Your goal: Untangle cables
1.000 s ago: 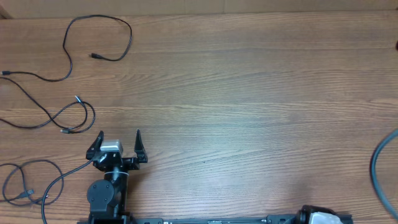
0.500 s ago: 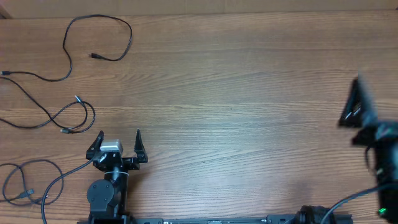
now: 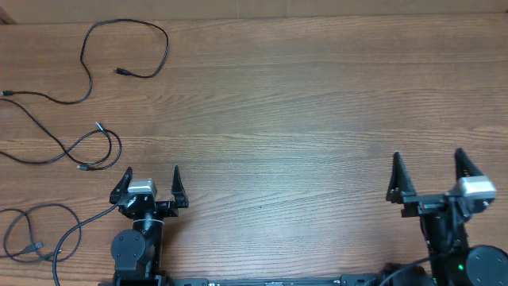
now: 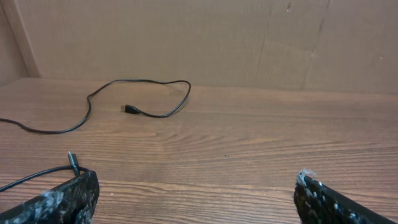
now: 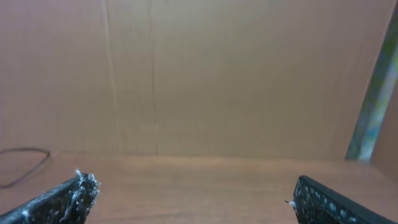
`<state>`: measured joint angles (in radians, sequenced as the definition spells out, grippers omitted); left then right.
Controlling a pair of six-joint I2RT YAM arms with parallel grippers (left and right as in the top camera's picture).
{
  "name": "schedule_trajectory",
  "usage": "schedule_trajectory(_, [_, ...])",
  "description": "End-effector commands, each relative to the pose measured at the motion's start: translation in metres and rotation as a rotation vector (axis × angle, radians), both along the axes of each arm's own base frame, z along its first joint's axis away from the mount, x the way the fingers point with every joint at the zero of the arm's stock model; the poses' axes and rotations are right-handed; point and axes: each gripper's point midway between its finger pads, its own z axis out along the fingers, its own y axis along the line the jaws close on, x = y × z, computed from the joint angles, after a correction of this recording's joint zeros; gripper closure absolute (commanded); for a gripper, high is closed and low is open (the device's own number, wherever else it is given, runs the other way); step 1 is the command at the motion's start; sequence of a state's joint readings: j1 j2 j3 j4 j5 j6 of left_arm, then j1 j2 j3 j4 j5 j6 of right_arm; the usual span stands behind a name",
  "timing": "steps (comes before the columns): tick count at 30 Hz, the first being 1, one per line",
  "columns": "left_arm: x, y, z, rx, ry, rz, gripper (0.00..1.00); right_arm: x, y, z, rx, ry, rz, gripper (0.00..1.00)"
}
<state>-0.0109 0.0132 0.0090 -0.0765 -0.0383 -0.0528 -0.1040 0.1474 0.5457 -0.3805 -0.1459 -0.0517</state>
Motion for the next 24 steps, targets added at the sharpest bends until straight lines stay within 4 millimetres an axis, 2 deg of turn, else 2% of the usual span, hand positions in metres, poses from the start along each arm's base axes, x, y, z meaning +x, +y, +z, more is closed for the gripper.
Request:
schedule_trajectory(1, [0.0,0.001,0.0,-0.007,-0.007,0.001,0.0,0.001,0.003,-0.016,-0.008,-0.003,0.017,0.0])
schedule_trajectory(15, [0.0,0.001,0.0,-0.007,-0.007,0.001,0.0,0.013,0.002,-0.071,-0.003,0.035,0.018,0.0])
schedule_trajectory(24, [0.0,0.001,0.0,-0.007,-0.007,0.001,0.0,0.019,0.002,-0.087,0.003,0.055,0.019,0.0])
